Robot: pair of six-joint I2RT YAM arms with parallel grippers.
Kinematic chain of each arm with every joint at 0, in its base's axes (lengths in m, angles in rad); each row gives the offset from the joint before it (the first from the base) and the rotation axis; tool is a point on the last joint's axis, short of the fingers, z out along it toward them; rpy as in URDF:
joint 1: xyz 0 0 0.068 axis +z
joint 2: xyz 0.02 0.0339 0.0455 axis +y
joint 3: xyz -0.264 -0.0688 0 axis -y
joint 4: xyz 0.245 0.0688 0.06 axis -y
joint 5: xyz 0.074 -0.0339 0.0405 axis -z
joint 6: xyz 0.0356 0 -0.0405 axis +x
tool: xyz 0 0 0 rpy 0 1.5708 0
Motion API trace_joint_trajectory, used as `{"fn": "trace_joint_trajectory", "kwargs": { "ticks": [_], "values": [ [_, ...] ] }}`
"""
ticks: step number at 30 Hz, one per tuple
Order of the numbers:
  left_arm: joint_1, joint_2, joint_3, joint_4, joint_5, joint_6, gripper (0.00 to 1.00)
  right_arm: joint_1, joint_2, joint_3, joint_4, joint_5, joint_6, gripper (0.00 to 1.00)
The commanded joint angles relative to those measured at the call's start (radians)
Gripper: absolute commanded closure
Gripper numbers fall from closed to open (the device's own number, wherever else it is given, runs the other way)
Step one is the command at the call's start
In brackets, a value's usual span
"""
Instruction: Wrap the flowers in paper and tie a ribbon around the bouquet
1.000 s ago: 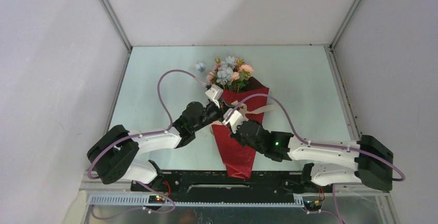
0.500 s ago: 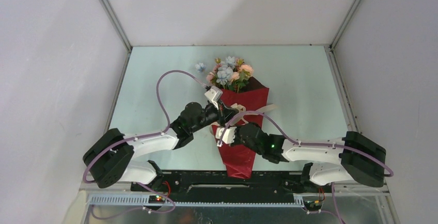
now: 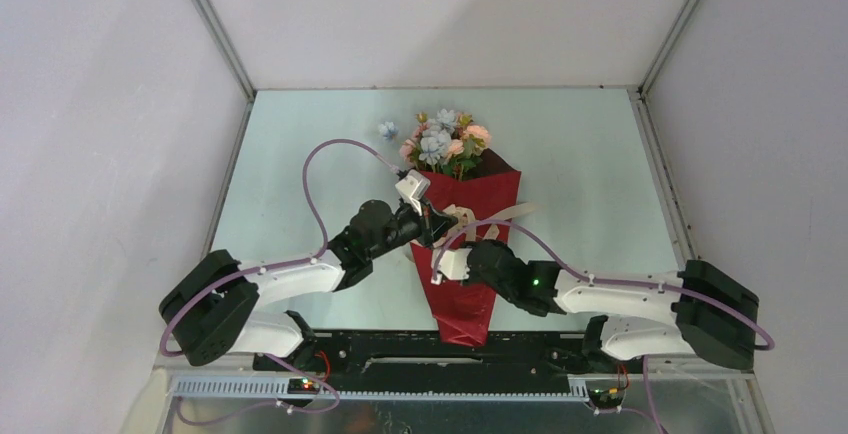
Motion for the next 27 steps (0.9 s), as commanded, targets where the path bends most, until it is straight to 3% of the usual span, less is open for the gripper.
{"fn": "trace_joint_trajectory", "kwargs": {
  "ticks": [1,2,4,12,16,21,26,27],
  "values": [
    [0.000,-0.018,-0.008,0.025,0.004,0.012,1.00,0.037,-0.082,0.068,-0.229,-0.058,0.125,0.43],
    [0.000,-0.017,-0.008,0.025,0.005,0.014,1.00,0.042,-0.097,0.072,-0.246,-0.071,0.133,0.25],
    [-0.001,-0.017,-0.012,0.024,0.008,0.017,1.00,0.050,-0.117,0.077,-0.282,-0.076,0.156,0.17],
    [-0.007,-0.009,-0.026,0.023,0.022,0.030,1.00,0.076,-0.225,0.108,-0.344,-0.153,0.183,0.12],
    [-0.011,-0.005,-0.048,0.044,0.032,0.036,1.00,0.097,-0.369,0.112,-0.337,-0.218,0.219,0.02],
    [-0.038,-0.003,-0.076,0.065,0.034,0.059,1.00,0.092,-0.531,0.110,-0.265,-0.229,0.291,0.00],
    [-0.066,0.013,-0.110,0.101,0.034,0.055,1.00,-0.002,-0.582,0.117,-0.151,-0.068,0.647,0.01],
    [-0.069,0.019,-0.112,0.104,0.032,0.053,1.00,-0.024,-0.585,0.122,-0.163,-0.042,0.810,0.01]
  ]
}}
